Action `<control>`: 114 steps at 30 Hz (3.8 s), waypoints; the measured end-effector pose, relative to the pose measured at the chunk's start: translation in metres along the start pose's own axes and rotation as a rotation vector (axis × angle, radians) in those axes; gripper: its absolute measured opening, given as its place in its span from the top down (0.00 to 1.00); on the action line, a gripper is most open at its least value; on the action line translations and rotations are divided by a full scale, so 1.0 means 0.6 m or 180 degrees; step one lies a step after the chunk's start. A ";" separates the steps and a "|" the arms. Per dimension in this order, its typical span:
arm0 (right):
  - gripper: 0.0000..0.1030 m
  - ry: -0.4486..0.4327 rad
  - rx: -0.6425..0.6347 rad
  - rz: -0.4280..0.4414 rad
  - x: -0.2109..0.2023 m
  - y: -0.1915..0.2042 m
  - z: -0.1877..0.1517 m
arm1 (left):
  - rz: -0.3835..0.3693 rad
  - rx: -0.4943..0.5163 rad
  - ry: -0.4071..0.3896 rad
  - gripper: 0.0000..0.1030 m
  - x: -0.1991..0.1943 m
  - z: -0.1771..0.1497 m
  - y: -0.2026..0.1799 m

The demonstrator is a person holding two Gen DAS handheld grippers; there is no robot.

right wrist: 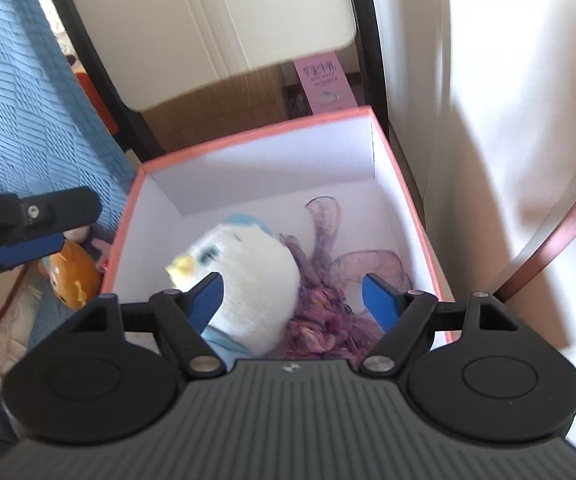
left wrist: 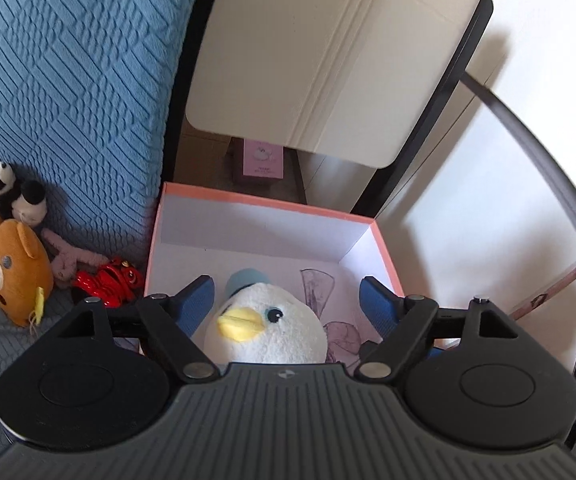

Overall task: Organize objects
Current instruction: 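Open both grippers to drop the penguin and bow into the pink box, then withdraw both tools and move them toward the bear and red lion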

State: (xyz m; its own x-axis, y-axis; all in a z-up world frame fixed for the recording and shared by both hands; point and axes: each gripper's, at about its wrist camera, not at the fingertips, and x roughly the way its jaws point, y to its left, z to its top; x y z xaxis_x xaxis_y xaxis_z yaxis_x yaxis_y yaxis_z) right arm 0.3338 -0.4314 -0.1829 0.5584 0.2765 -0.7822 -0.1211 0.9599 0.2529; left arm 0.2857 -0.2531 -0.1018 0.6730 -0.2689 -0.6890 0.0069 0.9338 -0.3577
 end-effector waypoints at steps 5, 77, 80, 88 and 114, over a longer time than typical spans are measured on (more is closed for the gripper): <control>0.24 -0.0183 -0.0017 0.0017 -0.058 0.029 0.010 | -0.0012 0.0003 -0.0100 0.19 -0.064 0.013 0.020; 0.23 -0.0307 -0.0126 0.0156 -0.143 0.382 -0.251 | 0.0120 -0.0192 -0.0408 0.19 -0.290 -0.158 0.422; 0.15 -0.0312 -0.0122 0.0151 -0.133 0.380 -0.250 | 0.0149 -0.0228 -0.0408 0.19 -0.268 -0.152 0.432; 0.09 -0.0333 -0.0168 0.0218 -0.092 0.382 -0.238 | 0.0177 -0.0354 -0.0435 0.15 -0.203 -0.123 0.466; 0.36 -0.0573 -0.1274 -0.0171 0.141 0.479 -0.184 | -0.0039 -0.1445 0.0080 0.14 0.062 -0.019 0.621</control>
State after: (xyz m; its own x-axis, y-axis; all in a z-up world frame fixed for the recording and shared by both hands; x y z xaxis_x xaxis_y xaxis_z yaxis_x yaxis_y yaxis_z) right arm 0.2555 -0.1268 -0.2391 0.7023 0.2472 -0.6676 -0.3766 0.9248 -0.0537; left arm 0.3048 0.0822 -0.2681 0.6566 -0.2904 -0.6961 -0.3139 0.7340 -0.6022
